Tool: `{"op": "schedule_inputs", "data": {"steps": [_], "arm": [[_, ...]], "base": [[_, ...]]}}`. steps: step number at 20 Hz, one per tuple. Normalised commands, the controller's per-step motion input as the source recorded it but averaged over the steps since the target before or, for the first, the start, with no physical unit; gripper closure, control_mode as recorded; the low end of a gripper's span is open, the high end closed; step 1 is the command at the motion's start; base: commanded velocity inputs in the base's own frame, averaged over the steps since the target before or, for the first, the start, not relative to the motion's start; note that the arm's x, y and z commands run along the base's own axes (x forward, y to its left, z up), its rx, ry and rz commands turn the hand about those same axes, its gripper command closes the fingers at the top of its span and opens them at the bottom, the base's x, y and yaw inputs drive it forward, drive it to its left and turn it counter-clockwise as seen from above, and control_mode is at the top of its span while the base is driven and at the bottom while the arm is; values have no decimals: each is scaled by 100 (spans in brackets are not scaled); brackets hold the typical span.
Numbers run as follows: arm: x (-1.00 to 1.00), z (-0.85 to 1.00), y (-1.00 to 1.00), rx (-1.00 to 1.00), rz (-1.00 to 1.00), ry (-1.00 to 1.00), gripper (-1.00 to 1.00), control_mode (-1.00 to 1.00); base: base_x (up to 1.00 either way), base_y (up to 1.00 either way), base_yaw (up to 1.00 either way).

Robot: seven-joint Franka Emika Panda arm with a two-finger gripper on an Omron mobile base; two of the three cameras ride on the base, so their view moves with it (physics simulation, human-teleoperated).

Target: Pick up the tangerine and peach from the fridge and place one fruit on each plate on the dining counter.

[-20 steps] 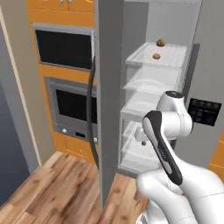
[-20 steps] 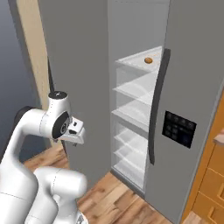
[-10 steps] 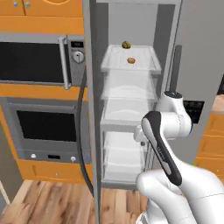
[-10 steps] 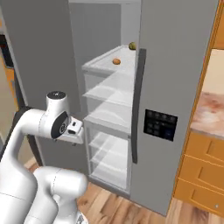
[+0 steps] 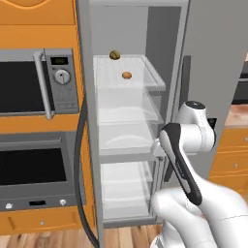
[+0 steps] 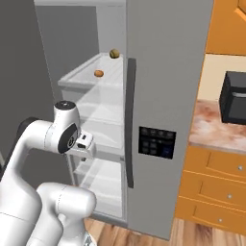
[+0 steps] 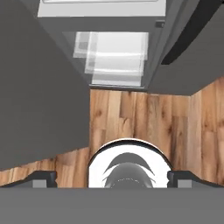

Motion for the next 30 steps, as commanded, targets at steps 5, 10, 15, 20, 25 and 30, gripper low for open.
{"op": "schedule_inputs", "data": {"steps": [5,10,15,20,25,30], "arm": [[0,0,0,0,0,0,-100,100],[0,0,0,0,0,0,-100,100],[0,0,0,0,0,0,-100,100],[0,0,0,0,0,0,-100,100],[0,0,0,0,0,0,-100,100],[0,0,0,0,0,0,-100,100]], "base": [[57,16,10],[57,16,0],[37,10,0],[3,1,0],[0,0,0],[0,1,0]]}}
